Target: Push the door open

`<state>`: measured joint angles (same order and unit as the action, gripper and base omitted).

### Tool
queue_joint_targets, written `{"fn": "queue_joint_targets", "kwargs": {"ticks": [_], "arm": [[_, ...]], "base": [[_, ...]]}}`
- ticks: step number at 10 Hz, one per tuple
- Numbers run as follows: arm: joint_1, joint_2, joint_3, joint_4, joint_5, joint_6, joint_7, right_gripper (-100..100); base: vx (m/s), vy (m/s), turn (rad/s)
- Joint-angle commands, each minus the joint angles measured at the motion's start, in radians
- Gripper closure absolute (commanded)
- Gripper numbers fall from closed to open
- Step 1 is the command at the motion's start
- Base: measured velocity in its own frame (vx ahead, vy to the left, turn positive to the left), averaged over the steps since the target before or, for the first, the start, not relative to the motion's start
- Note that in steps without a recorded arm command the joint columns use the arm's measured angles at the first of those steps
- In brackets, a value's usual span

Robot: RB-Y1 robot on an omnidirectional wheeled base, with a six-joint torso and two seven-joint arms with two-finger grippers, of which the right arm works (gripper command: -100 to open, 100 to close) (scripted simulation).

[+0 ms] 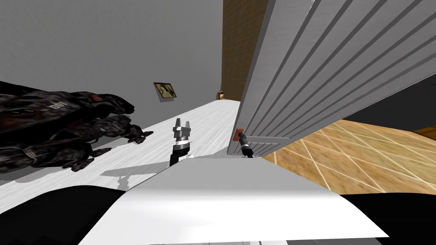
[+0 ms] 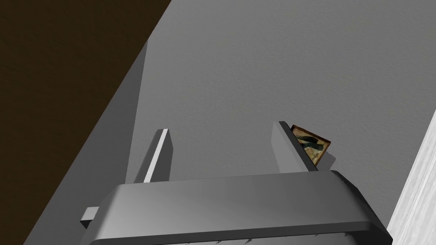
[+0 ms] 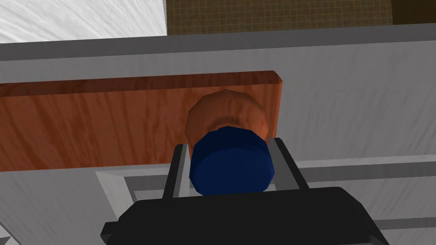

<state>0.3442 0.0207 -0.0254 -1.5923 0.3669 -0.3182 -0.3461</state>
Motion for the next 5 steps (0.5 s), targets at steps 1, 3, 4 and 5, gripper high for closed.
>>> {"fn": "queue_joint_targets", "kwargs": {"ticks": [1, 3, 4, 5], "arm": [[0.002, -0.022, -0.017, -0.001, -0.004, 0.000, -0.001, 100], [0.003, -0.035, -0.033, -0.003, -0.009, -0.001, -0.001, 100], [0.004, -0.039, -0.042, -0.003, -0.011, -0.001, -0.002, 100], [0.005, -0.042, -0.053, -0.004, -0.014, -0.001, -0.002, 100]], "base": [[0.111, 0.033, -0.050], [0.184, 0.096, -0.079], [0.207, 0.056, -0.076], [0.192, 0.080, -0.061]]}}
